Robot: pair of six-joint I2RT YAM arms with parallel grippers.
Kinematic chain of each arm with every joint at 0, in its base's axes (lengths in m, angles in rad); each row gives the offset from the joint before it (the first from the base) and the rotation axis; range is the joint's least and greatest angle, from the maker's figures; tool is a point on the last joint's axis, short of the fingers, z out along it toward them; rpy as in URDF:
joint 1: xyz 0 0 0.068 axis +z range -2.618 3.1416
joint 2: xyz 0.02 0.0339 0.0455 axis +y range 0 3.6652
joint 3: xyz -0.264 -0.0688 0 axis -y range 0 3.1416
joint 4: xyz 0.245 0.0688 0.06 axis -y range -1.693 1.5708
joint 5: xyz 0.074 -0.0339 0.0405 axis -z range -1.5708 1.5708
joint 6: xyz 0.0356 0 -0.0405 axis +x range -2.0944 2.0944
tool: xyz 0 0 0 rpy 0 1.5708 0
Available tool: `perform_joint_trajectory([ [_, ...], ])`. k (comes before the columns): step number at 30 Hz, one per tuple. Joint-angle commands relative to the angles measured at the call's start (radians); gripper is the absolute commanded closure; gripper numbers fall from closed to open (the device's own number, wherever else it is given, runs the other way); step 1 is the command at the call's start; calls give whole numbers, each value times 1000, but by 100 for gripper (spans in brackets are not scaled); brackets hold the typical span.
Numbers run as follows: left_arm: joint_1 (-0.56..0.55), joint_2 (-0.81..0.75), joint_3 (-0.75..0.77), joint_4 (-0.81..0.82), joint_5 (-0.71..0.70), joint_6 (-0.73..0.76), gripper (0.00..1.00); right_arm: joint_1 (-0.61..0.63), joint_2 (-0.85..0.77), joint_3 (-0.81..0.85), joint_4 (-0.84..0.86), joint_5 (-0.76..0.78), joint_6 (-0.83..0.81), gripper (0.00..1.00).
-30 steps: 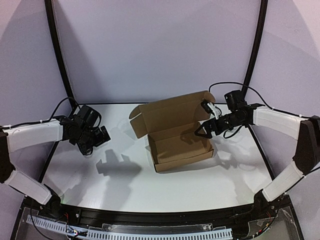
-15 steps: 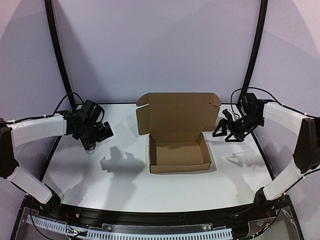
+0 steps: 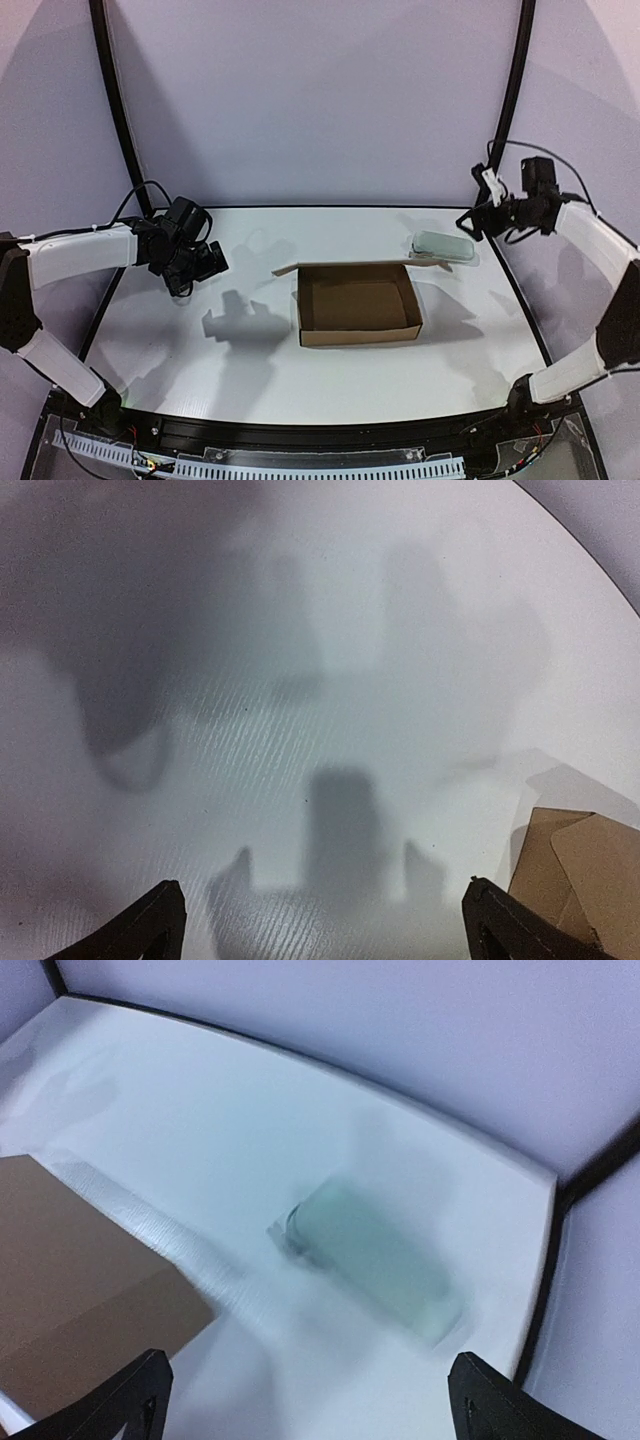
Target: Fold the paper box
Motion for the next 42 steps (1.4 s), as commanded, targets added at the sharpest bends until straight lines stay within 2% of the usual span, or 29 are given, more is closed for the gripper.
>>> perform_joint_trajectory([
  [1, -5, -34, 5, -19, -40, -9, 1, -91, 187, 194, -72, -208, -549, 2],
  [4, -5, -42, 6, -44, -53, -28, 1, -98, 396, 399, -257, -109, -736, 2],
  [7, -5, -41, -5, -47, -45, -51, 1, -103, 555, 589, -414, -96, -863, 2],
  [12, -5, -14, -1, -35, -7, -84, 1, -103, 792, 793, -389, -114, -918, 2],
  [14, -5, -1, 8, -38, 0, -79, 1, -101, 862, 880, -437, -175, -962, 2],
  [17, -5, 20, 39, -73, -3, -68, 1, -84, 982, 1005, -557, -145, -1030, 2],
  [20, -5, 34, 60, -98, -7, -61, 1, -78, 1037, 1018, -585, -121, -1079, 2],
  [26, -5, 52, 71, -100, 4, -46, 1, -66, 1073, 1024, -741, -219, -1171, 2],
  [32, -5, 77, 115, -133, 0, -31, 1, -44, 1121, 994, -567, -152, -1067, 2],
  [36, -5, 64, 128, -133, 2, -21, 1, -26, 1124, 969, -459, -122, -1002, 6],
  [38, -5, 53, 124, -129, 3, -18, 1, -24, 1115, 955, -432, -113, -996, 11],
  [42, -6, 15, 121, -124, 22, 6, 1, -22, 1014, 918, -417, -178, -924, 35],
])
